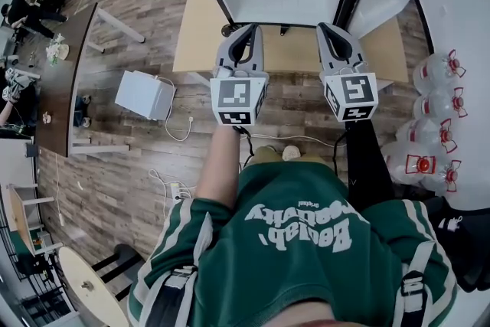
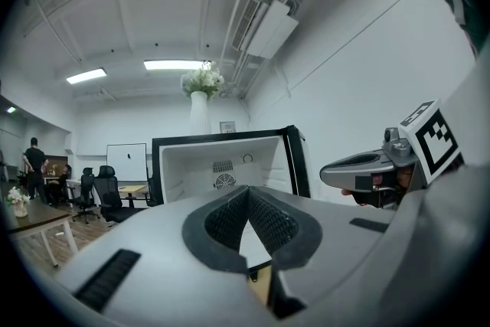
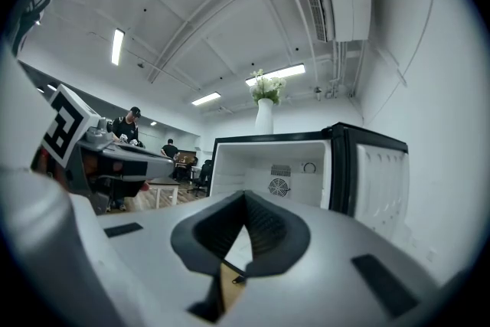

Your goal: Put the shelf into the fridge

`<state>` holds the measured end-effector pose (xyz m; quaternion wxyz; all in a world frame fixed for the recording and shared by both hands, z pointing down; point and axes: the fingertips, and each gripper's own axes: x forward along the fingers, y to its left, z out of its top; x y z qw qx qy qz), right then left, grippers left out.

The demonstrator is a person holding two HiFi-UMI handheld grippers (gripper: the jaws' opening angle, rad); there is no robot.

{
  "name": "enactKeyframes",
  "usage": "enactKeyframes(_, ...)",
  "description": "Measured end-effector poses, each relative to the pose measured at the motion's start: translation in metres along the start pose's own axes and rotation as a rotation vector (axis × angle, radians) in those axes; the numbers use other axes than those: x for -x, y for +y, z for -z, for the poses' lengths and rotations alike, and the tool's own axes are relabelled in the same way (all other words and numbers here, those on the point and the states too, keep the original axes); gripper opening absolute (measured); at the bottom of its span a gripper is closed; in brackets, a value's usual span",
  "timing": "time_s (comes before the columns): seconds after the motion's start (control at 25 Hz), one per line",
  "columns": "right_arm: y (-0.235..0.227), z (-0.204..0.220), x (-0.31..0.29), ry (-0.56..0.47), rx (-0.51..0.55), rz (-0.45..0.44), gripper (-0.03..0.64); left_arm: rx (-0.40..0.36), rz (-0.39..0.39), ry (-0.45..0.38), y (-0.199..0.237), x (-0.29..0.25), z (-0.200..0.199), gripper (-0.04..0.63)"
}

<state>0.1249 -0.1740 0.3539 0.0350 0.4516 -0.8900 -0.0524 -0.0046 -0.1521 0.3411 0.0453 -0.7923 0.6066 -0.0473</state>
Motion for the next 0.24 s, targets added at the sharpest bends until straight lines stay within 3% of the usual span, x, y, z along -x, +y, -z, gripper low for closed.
enactKeyframes(0.24, -0.0016, -0.0012, 0.0017, -0.001, -0.008, 0.002, 0.003, -0.007, -0.012, -0.006, 0.0029, 0.0005, 0.0009, -0.006)
